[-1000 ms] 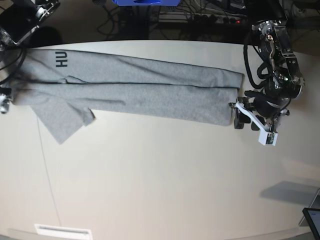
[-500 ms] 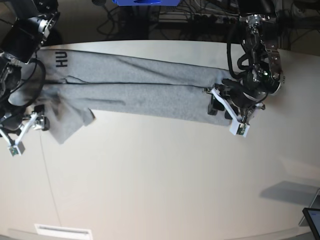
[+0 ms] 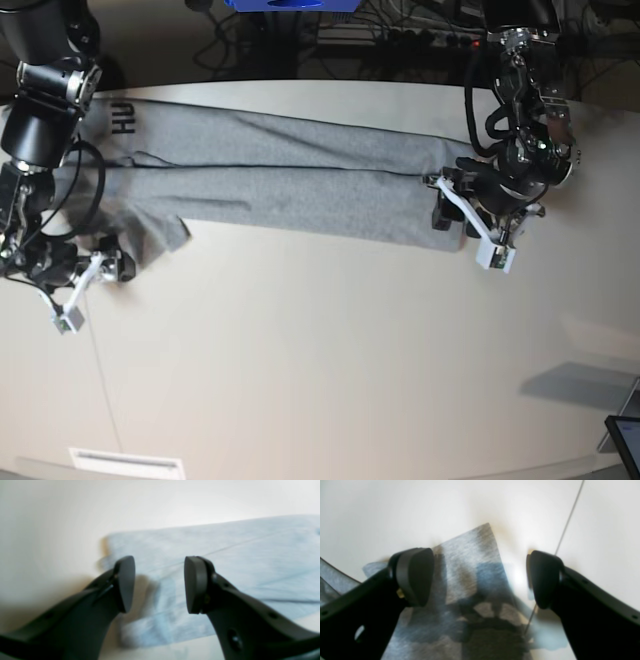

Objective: Fold the T-shirt properly
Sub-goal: 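Move the right gripper to the sleeve end of the folded strip and grasp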

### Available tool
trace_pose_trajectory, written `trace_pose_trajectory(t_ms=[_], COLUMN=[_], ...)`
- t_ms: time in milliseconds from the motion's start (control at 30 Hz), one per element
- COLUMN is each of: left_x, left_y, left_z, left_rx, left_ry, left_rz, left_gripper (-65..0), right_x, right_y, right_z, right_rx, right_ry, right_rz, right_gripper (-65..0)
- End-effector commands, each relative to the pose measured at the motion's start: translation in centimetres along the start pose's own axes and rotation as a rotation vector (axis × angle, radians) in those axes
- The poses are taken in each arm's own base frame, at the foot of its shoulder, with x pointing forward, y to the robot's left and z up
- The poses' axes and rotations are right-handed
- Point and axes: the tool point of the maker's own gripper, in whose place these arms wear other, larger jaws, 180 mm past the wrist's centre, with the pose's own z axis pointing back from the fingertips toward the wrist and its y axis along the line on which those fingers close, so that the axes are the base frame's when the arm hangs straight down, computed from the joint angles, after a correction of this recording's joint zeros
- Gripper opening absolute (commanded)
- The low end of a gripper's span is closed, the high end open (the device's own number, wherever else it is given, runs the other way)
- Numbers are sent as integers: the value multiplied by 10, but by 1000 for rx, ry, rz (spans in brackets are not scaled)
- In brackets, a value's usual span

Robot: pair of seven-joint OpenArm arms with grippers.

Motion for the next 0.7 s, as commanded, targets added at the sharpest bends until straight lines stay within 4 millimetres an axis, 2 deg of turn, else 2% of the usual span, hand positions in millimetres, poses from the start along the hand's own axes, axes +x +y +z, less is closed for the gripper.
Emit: trace_pose_trajectory(t_ms=[0,167,533,600,667], left_x=[14,15,18,18,18], left_y=[5,18,18,20,20], left_z=[7,11,10,10,10], left_rx=[10,44,42,47,50], left_ry=[-53,-62,-68,-68,-67], left_rz=[-11,13,11,12,10], left_gripper=[-339,-339,-339,-339,-339], right_x=[20,10,-7,-8,-10], right_y=[-13,-13,15,15,20], right_z=[12,6,-13,-13,-16], right_rx=[-25,-9,52,53,63], right_ry=[-52,-17,7,8,11], right_rz=[11,-15,-38,-38,-40], right_gripper=[-74,-77,-84,-112,-168])
